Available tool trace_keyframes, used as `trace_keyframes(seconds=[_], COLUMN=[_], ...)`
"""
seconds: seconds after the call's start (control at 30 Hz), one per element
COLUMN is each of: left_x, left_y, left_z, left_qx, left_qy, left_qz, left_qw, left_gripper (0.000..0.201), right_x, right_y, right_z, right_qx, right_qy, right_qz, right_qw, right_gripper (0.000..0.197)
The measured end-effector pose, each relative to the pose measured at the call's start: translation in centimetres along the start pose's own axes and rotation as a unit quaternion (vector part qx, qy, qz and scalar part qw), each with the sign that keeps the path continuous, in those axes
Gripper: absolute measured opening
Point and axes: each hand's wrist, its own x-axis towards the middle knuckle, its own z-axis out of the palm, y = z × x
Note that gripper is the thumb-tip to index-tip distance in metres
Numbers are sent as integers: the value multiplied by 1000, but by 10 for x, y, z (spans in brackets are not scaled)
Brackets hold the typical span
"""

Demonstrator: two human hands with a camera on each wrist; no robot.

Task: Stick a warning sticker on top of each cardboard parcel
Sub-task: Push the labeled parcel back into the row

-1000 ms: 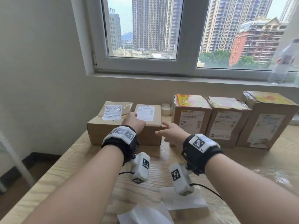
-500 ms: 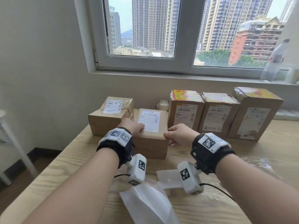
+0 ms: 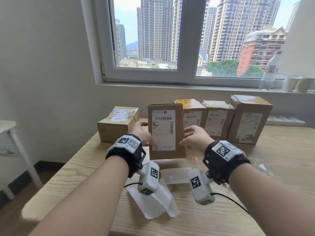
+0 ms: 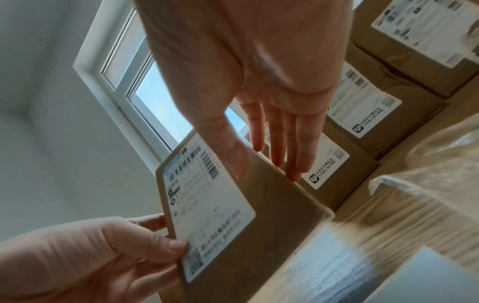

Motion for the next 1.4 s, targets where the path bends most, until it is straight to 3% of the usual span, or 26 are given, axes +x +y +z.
trace_keyframes(seconds=[0.13,0.33,0.53,0.8,1.0,1.13,1.33,1.4], left_x=[-4,-1,3,13,10,3,-20,-27], left_y=[-2,-8,-15,-19,-14,-9,7,10], left_z=[19,19,16,18,18,14,4,1], left_qx=[37,97,66,70,115,123,40,19], left_qy=[3,15,12,12,2,26,154,176], left_qz=[6,7,-21,-42,-38,-39,-12,5], left_qw=[999,995,998,997,993,991,987,984], left_gripper=[88,79,66,66,83,89,65,56], right_x=[-2,1,4,4,4,-5,-29,-38], right_y=[11,19,23,25,24,23,30,32], right_z=[-10,0,9,11,4,-9,-40,-50], right_qx=[10,-9,-38,-60,-53,-45,-50,-54], right_qy=[22,-2,1,-10,-7,4,36,48], right_qz=[19,26,28,18,8,-3,-13,-13], right_qw=[1000,1000,999,998,999,999,998,997], right_gripper=[54,53,45,45,39,33,11,15])
